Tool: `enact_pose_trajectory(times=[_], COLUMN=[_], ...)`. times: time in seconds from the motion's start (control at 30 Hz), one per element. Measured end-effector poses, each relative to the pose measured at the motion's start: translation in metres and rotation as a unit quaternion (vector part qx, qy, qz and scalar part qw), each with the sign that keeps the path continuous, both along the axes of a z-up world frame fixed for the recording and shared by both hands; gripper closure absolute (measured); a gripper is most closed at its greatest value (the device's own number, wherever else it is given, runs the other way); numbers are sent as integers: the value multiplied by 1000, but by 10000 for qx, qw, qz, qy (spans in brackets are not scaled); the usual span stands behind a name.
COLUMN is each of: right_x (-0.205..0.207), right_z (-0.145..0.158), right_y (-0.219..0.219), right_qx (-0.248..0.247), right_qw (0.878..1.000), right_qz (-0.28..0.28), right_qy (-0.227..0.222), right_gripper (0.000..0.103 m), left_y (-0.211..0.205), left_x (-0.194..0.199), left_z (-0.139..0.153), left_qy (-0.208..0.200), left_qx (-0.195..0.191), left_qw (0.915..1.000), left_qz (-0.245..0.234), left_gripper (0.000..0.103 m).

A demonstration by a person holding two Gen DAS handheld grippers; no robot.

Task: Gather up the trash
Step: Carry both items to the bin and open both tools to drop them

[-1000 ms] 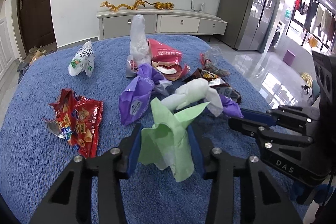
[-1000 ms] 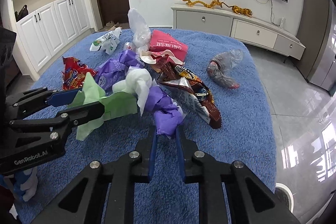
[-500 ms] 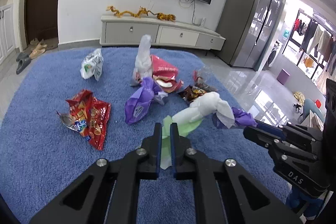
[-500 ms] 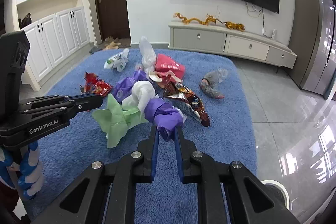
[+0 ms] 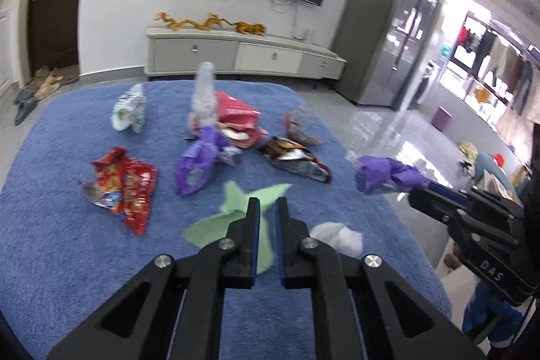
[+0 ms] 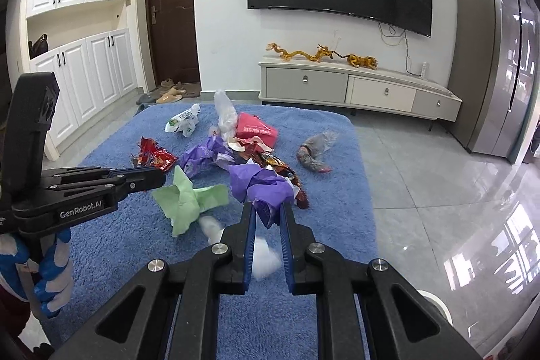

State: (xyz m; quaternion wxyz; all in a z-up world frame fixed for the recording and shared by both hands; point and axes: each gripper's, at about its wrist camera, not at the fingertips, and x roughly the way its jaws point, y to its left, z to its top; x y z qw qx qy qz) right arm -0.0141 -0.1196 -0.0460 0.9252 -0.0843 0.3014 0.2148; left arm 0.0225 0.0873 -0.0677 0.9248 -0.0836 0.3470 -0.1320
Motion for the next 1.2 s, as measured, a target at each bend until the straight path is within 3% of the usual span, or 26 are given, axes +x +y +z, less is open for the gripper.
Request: enact_pose_trajectory(times=[0.17, 0.23, 0.27, 0.3, 0.53, 0.67, 0.93, 1.2], right_x=[0, 0, -1, -1, -6, -3, 2, -6], right_z=[-3, -3, -3, -4, -7, -11, -16, -33], right_y=[-19, -28, -32, -37, -64, -81, -116, -194], right_qx=[90, 122, 143, 167, 298, 395, 646, 692], right_qw=[9997, 9993, 9992, 9990, 9970, 9952, 9893, 9703], right_qz=[-243, -338, -374, -421, -699, -877, -1293, -2300], right_qy=[35, 45, 48, 53, 112, 153, 182, 287], right_gripper=[89, 89, 89, 89, 89, 89, 89, 89], left_y=[-27, -43, -47, -51, -84, -90, -120, -209], left_x=[3, 9, 11, 14, 41, 42, 39, 53], left_z=[-9, -15, -18, -21, -58, -62, -34, -17], left_qy=[98, 192, 216, 216, 736, 774, 452, 473], left_qx=[105, 235, 252, 227, 615, 686, 615, 484], left_qw=[9986, 9972, 9971, 9970, 9910, 9893, 9875, 9731], left_qz=[-505, -678, -686, -702, -932, -1033, -1377, -2202], left_gripper=[91, 68, 43, 37, 38, 74, 77, 77])
